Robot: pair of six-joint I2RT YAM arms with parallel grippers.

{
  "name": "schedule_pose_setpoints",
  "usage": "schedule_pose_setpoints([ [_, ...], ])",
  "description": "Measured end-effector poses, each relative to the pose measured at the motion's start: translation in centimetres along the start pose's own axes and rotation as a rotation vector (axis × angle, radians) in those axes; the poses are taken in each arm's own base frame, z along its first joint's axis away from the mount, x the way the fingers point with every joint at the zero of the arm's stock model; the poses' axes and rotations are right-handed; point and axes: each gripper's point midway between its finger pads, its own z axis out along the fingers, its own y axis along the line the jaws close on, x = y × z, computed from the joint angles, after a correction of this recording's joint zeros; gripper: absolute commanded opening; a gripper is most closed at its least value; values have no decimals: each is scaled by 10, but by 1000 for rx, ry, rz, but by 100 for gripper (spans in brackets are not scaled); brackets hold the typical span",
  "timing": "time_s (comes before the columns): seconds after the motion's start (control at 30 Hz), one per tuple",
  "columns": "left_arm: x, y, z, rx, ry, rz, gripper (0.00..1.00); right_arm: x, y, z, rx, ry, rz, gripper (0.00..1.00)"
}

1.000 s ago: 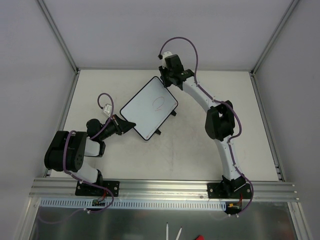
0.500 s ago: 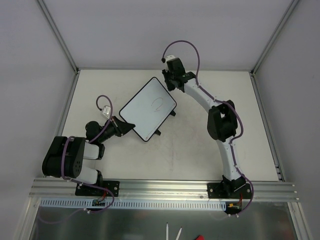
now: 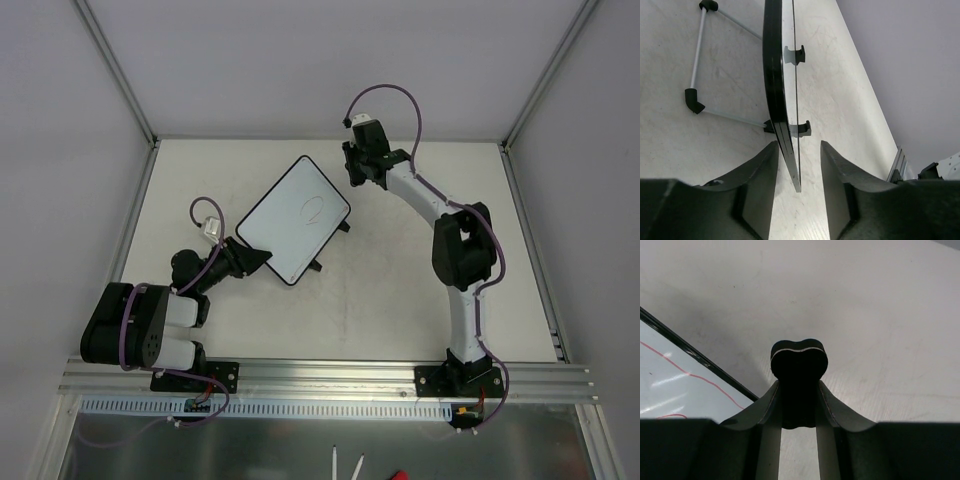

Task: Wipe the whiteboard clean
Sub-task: Hold the whiteboard at the whiteboard stand.

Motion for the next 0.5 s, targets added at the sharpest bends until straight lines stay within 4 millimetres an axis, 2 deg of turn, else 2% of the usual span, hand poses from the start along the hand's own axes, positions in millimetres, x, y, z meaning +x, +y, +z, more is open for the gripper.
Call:
schedule_pose_setpoints([
  [0.1,1,0,0,-1,1,2,50,-6,2,-2,-10,-21,5,0],
  [0.33,0,3,1,-16,-9,1,62,-9,10,-6,-56,-38,14,0],
  [0.43,1,4,1,-20,-7,-3,61,-8,20,-11,-119,-49,14,0],
  [0.5,2,6,1,-24,-3,-8,58,-6,27,-17,-161,-54,13,0],
])
